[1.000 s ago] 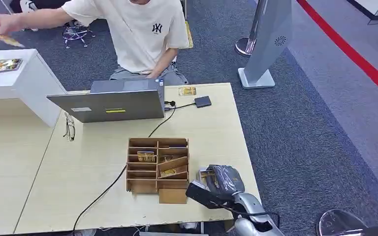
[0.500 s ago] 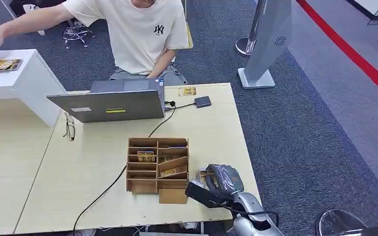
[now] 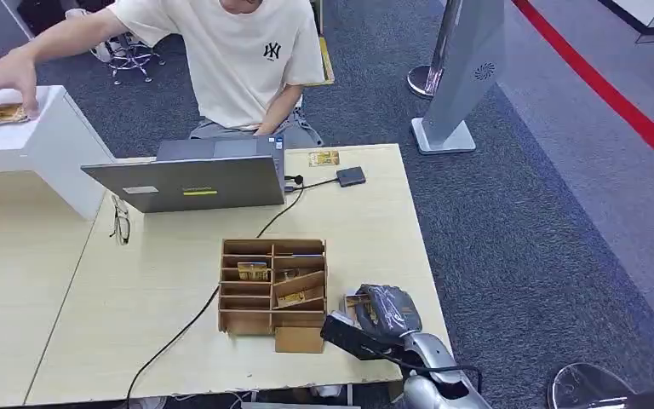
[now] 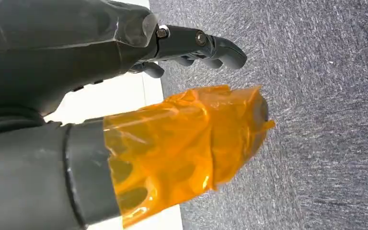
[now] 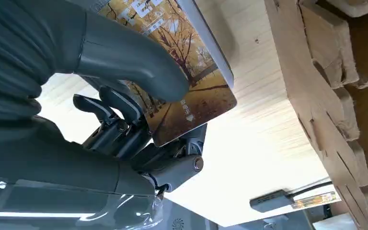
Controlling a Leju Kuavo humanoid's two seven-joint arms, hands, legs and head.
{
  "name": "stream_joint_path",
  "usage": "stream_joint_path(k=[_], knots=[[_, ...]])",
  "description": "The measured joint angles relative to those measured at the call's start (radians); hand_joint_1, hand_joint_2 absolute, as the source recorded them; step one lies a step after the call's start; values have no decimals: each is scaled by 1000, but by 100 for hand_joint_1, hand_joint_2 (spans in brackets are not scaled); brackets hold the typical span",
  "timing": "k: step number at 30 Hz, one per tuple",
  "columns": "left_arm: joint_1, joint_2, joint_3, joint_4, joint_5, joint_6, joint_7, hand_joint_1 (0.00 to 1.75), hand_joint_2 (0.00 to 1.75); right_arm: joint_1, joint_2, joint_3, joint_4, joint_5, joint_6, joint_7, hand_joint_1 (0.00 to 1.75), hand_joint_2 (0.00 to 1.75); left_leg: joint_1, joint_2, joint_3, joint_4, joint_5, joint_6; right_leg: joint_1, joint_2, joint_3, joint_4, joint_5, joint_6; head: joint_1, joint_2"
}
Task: Pass the card to the sensor for recognition and then transmit it.
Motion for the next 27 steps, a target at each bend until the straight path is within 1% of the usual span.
stream_joint_path(k=[27], knots=[[0,0,0,0,0,0,0,0,0,0,3,-7,1,1,6,0,175,175,0,0,0,0,0,0,0,0,0,0,0,0,0,0]])
